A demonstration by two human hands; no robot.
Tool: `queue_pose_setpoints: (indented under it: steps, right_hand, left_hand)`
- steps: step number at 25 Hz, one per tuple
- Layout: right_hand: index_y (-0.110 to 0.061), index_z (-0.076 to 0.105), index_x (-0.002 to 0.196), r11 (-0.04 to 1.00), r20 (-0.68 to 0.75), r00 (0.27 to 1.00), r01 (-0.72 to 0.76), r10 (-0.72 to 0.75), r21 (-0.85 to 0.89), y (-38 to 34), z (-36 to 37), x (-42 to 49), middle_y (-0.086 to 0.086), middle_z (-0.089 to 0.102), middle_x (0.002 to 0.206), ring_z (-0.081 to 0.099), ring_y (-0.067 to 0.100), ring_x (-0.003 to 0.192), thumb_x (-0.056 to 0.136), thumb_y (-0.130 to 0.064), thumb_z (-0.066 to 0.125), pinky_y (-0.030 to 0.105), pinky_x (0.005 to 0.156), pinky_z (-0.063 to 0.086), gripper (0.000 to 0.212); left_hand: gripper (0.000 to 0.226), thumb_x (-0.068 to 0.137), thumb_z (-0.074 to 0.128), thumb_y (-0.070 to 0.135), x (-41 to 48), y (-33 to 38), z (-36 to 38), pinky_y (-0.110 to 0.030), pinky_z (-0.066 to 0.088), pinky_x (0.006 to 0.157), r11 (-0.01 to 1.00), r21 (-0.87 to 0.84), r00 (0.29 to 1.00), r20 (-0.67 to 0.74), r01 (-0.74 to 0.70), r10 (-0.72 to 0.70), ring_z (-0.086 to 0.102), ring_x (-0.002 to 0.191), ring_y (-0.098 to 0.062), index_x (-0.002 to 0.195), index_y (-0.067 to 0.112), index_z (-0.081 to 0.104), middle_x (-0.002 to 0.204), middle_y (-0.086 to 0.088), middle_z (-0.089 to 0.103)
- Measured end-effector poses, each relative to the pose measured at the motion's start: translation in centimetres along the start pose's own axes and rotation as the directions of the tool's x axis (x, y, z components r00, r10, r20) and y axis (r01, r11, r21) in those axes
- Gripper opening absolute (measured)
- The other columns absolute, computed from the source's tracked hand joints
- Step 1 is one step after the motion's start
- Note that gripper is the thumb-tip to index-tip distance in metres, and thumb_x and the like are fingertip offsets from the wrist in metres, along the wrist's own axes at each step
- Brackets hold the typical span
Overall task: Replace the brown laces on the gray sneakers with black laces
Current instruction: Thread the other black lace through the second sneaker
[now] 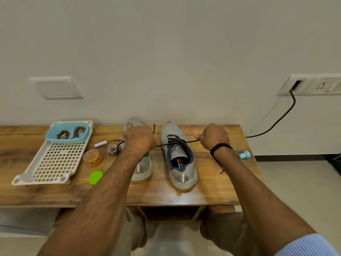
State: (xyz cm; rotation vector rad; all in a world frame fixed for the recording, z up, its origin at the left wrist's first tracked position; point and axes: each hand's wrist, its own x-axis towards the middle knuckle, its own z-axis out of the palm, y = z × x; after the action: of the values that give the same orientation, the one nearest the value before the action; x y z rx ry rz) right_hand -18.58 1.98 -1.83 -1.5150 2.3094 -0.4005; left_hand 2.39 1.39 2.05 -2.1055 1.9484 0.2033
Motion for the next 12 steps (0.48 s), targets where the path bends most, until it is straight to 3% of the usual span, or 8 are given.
queue_pose_setpoints:
  steps: [2, 5, 9, 12]
  right_hand:
    - [-0.012, 0.073, 0.101, 0.993, 0.089, 0.989, 0.113, -0.114, 0.016, -0.1, -0.5, 0.0, 0.007, 0.071, 0.106, 0.064, 0.023, 0.1, 0.091, -0.034, 0.067, 0.027, 0.076, 0.045, 0.026]
    - [-0.019, 0.072, 0.105, 0.965, 0.252, 0.935, 0.219, -0.249, 0.142, -0.5, -0.9, -0.4, -0.002, 0.071, 0.108, 0.061, 0.013, 0.101, 0.091, -0.036, 0.066, 0.024, 0.08, 0.042, 0.022]
    - [-0.022, 0.071, 0.075, 0.965, 0.317, 0.912, 0.232, -0.26, 0.122, -0.6, -0.6, -0.8, -0.009, 0.069, 0.081, 0.064, 0.01, 0.087, 0.074, -0.043, 0.082, 0.026, 0.071, 0.047, 0.023]
    - [-0.014, 0.07, 0.083, 0.963, 0.298, 0.916, 0.252, -0.269, 0.095, -1.1, -0.4, -1.8, 0.001, 0.071, 0.084, 0.066, 0.017, 0.086, 0.067, -0.053, 0.082, 0.035, 0.073, 0.053, 0.044]
  left_hand:
    - [0.024, 0.09, 0.056, 0.022, 0.4, 0.4, 0.1, -0.04, 0.041, 0.09, 0.991, -0.015, 0.991, -0.028, -0.135, 0.135, 0.035, 0.127, -0.031, 0.112, 0.013, 0.059, 0.116, -0.008, 0.059]
    - [0.027, 0.089, 0.061, 0.023, 0.5, 1.8, 0.7, -0.04, 0.045, 0.098, 0.927, -0.178, 0.943, -0.093, -0.33, 0.318, 0.051, 0.116, -0.027, 0.114, 0.011, 0.062, 0.116, -0.007, 0.063]
    - [0.022, 0.087, 0.073, 0.021, 0.6, 2.7, 1.5, -0.033, 0.051, 0.083, 0.902, -0.275, 0.942, -0.052, -0.334, 0.333, 0.063, 0.101, -0.025, 0.107, 0.011, 0.071, 0.109, -0.008, 0.067]
    - [0.013, 0.086, 0.074, 0.022, 0.9, 2.4, 1.5, -0.029, 0.047, 0.075, 0.881, -0.317, 0.936, -0.124, -0.351, 0.328, 0.063, 0.089, -0.019, 0.098, 0.017, 0.074, 0.101, -0.004, 0.071]
